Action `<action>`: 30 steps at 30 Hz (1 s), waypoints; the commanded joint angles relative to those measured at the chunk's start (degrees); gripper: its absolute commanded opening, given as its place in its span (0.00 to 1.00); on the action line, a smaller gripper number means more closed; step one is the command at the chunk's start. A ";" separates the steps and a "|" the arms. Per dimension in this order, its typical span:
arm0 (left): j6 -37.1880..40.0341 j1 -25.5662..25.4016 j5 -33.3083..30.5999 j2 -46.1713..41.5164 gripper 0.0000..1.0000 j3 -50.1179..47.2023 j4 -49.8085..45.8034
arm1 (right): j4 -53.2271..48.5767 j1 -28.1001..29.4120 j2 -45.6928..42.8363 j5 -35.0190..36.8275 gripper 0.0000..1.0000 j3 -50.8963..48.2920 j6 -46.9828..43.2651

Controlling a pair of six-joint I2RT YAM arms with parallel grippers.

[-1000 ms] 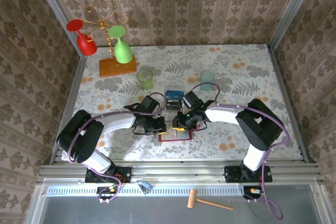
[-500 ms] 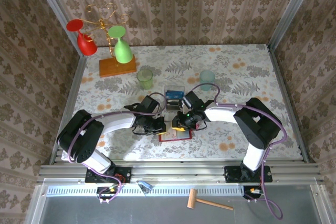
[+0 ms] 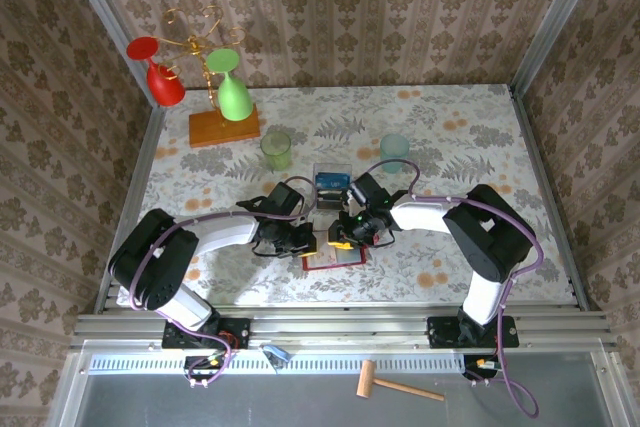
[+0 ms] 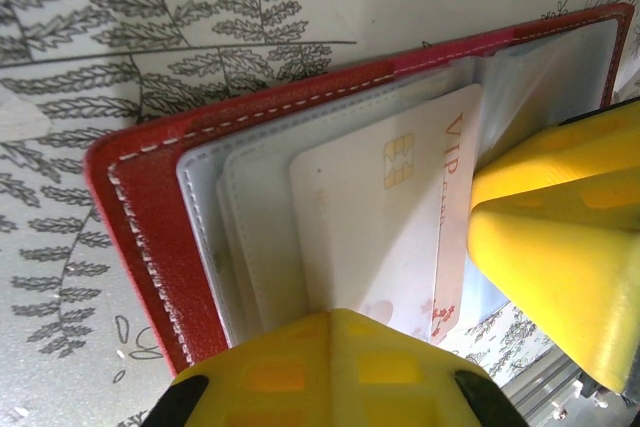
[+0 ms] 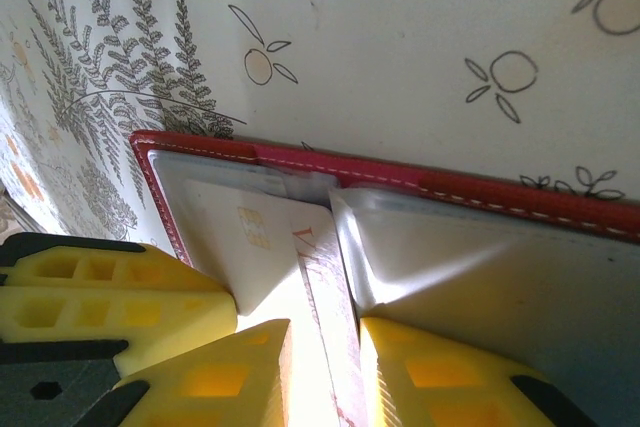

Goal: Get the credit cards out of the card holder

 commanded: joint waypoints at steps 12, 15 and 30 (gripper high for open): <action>1.38 -0.06 -1.03 2.02 0.06 -0.46 -2.54 | -3.76 0.41 2.81 -2.06 0.27 1.51 -2.39; 1.46 -0.06 -1.08 2.24 0.06 -0.30 -2.56 | -4.04 0.36 2.72 -2.11 0.27 1.67 -2.66; 1.73 -0.01 -1.20 2.39 0.06 -0.13 -2.92 | 1.25 0.41 0.18 -6.46 0.23 -1.04 -0.59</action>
